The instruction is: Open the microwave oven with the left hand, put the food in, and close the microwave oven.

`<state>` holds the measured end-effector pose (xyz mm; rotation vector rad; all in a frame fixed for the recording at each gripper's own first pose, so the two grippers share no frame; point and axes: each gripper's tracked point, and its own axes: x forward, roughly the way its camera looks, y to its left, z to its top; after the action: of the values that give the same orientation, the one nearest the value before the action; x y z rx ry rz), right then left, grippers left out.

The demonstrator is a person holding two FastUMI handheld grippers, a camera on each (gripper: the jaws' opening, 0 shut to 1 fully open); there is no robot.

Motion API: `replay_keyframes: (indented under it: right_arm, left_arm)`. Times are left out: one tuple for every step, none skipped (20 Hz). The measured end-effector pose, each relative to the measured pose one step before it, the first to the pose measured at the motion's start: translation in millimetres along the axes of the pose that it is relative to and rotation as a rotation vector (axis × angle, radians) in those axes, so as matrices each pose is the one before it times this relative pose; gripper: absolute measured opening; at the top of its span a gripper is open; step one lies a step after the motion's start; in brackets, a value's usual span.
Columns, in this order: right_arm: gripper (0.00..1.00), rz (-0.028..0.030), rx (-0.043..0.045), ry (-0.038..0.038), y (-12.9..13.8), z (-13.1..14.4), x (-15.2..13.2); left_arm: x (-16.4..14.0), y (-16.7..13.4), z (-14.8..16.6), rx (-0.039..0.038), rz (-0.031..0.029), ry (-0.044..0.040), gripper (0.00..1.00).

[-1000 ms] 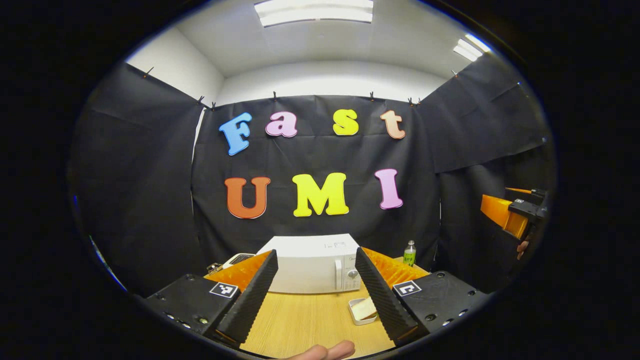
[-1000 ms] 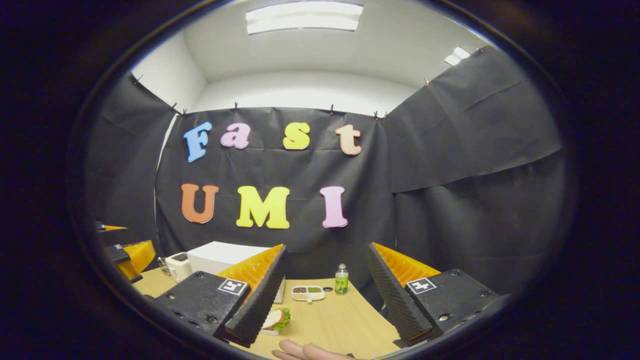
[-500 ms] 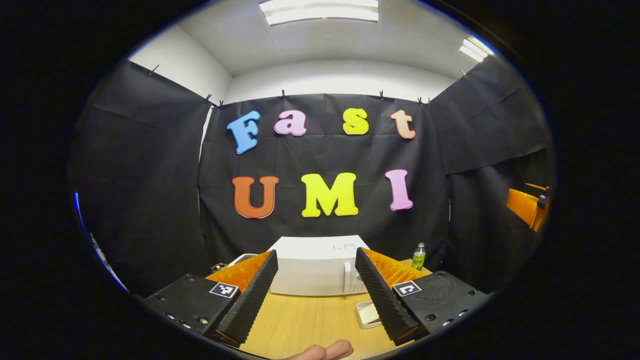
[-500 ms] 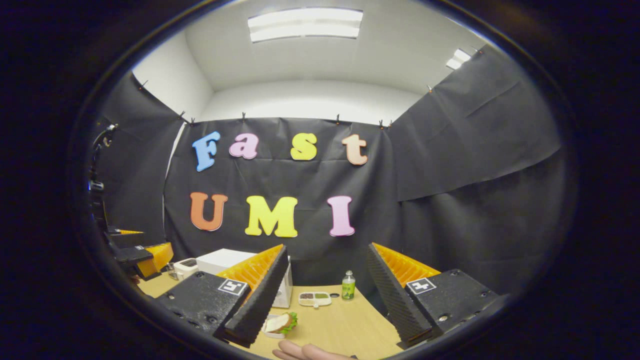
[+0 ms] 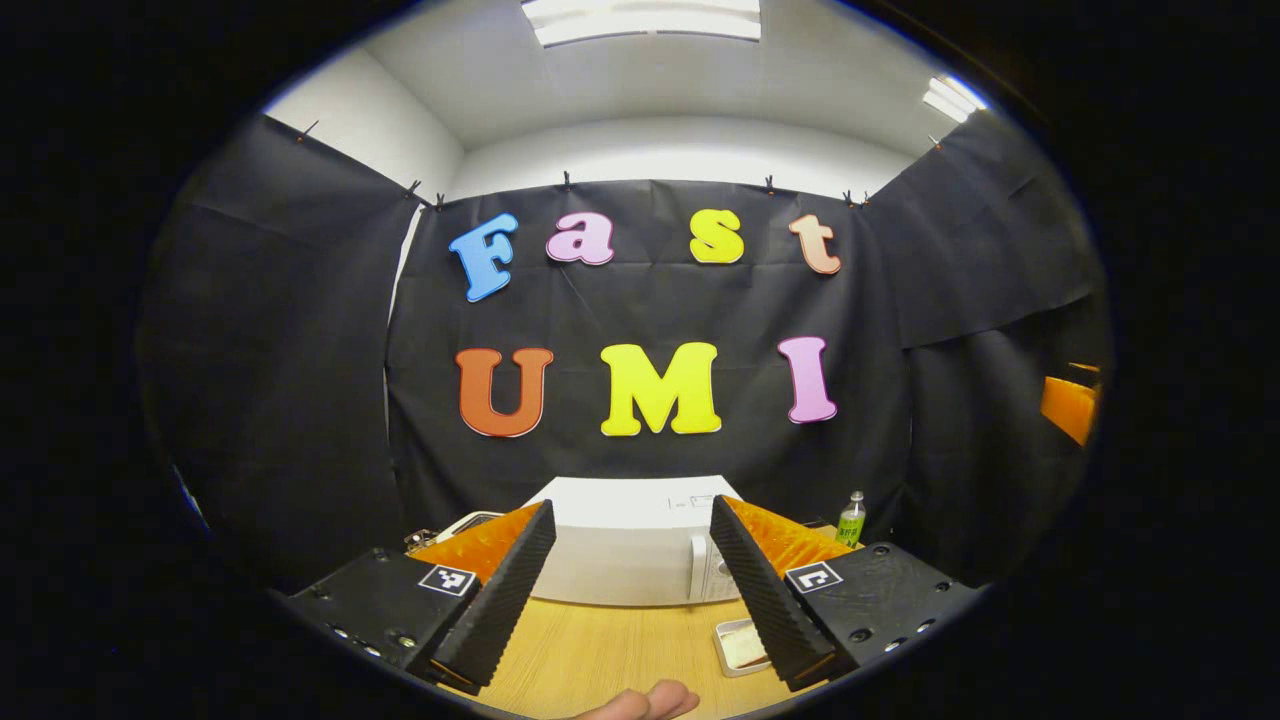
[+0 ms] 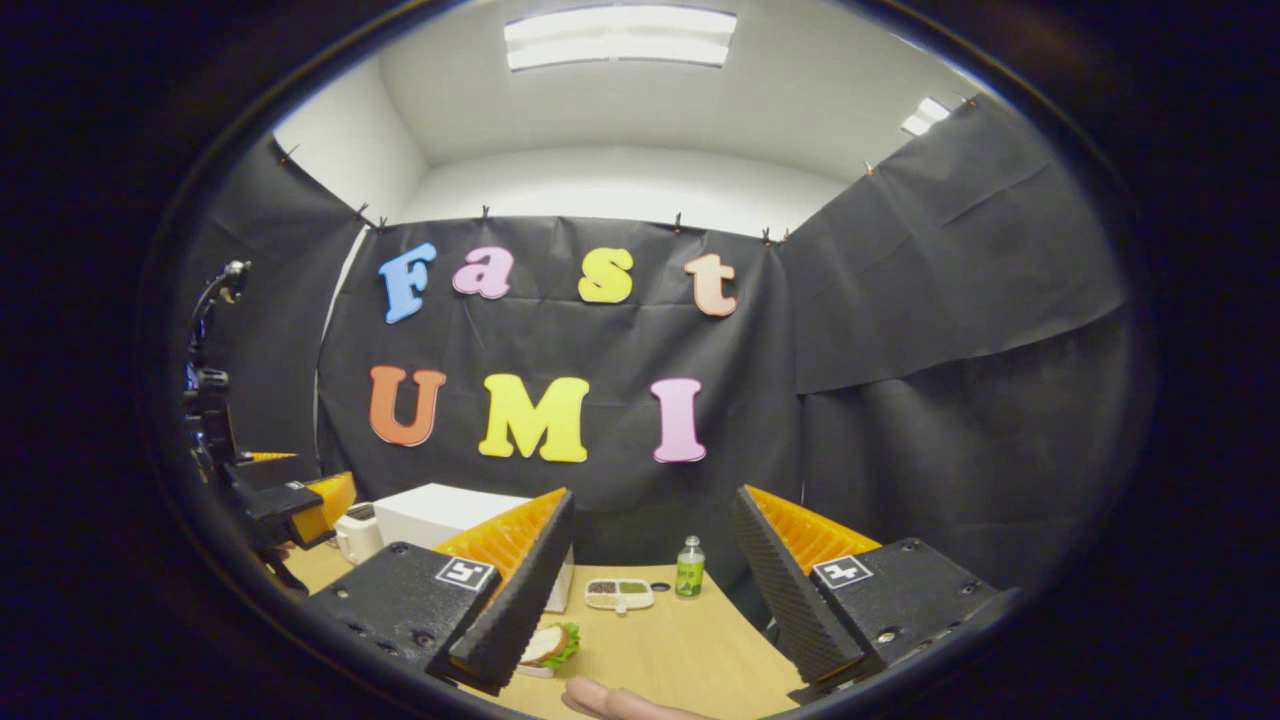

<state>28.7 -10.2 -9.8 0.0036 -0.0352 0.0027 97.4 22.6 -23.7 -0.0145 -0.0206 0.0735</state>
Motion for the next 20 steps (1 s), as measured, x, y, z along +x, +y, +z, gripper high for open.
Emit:
replay_keyframes:
  right_arm:
    - [0.92,0.00933,0.02179,0.00834,-1.03,-4.83,7.02]
    - [0.92,0.00357,0.02089,0.00624,-4.37,-5.50,7.41]
    - [1.00,0.00040,0.01592,0.00420,-4.12,-3.85,6.99]
    - [1.00,-0.00253,0.00958,0.00463,-5.50,-5.06,6.18]
    - [1.00,-0.00547,0.00666,0.00322,-4.85,-4.38,6.50]
    - [1.00,-0.00429,0.00304,0.00224,-4.41,-5.10,6.24]
    - [1.00,-0.00607,0.00109,0.00601,-3.87,-5.77,5.61]
    - [1.00,-0.00347,-0.00099,0.00993,-3.28,-7.54,5.54]
    - [1.00,0.00267,-0.00319,0.01452,-1.20,-7.73,5.35]
    - [1.00,0.00451,-0.00291,0.01380,-0.22,-8.11,4.27]
    - [1.00,0.00339,-0.00330,0.01211,-0.58,-5.50,5.14]
    - [1.00,0.00283,-0.00328,0.01144,-0.99,-6.40,4.21]
    - [1.00,0.00345,-0.00094,0.01007,-0.64,-6.30,4.64]
    - [1.00,0.00510,0.00320,0.00937,0.13,-5.40,3.64]
    - [0.92,0.00753,0.00470,0.01094,0.59,-5.08,3.22]
    - [1.00,0.00661,0.00521,0.00963,0.09,-5.34,2.74]
    - [1.00,0.00213,0.00301,0.00934,-1.62,-5.43,2.83]
    - [0.91,-0.00059,-0.00082,0.00874,-3.05,-5.63,2.75]
    - [1.00,-0.00147,-0.00209,0.00605,-2.23,-4.39,2.33]
    - [0.92,-0.00208,-0.00300,0.00621,-2.99,-5.47,1.15]
  left_arm:
    - [14.32,-1.84,-8.60,0.01042,0.01023,0.00784,0.96]
    - [12.89,-3.61,-10.81,0.00968,0.00474,0.01418,0.96]
    - [13.38,-6.04,-9.11,-0.00056,-0.00309,0.01348,0.96]
    - [15.24,-6.47,-9.48,-0.00688,-0.00438,0.01226,0.96]
    - [16.69,-6.31,-11.70,-0.00232,-0.00366,0.01784,0.96]
    - [17.06,-2.65,-11.52,0.00282,0.00473,0.01448,0.96]
    - [16.73,-7.12,-11.66,-0.00219,-0.00877,0.01351,0.92]
    - [16.53,-7.29,-12.83,-0.00840,-0.01048,0.01384,0.92]
    - [16.23,-4.73,-14.55,-0.00362,-0.00277,0.01995,0.92]
    - [15.71,-5.58,-13.46,0.00331,-0.01252,0.02014,0.92]
    - [13.09,-7.61,-11.81,0.00622,-0.01677,0.01353,0.92]
    - [12.42,-6.72,-12.75,0.00582,-0.01449,0.01197,0.92]
    - [12.07,-6.11,-12.37,-0.00363,-0.01486,0.01820,0.92]
    - [11.32,-5.01,-14.70,-0.00927,-0.01064,0.02438,0.92]
    - [9.53,-2.44,-11.71,-0.00549,-0.00393,0.02176,0.92]
    - [8.10,-2.31,-9.40,0.00426,0.00123,0.00512,0.92]
    - [6.99,0.14,-5.61,0.00966,0.00871,-0.00371,0.92]
    - [7.25,-1.41,-6.25,0.00345,0.00161,-0.00035,0.92]
    - [6.51,-4.68,-6.29,-0.01306,-0.01554,0.00594,0.90]
    - [4.64,-3.23,-7.33,-0.01301,-0.00757,0.00977,0.79]
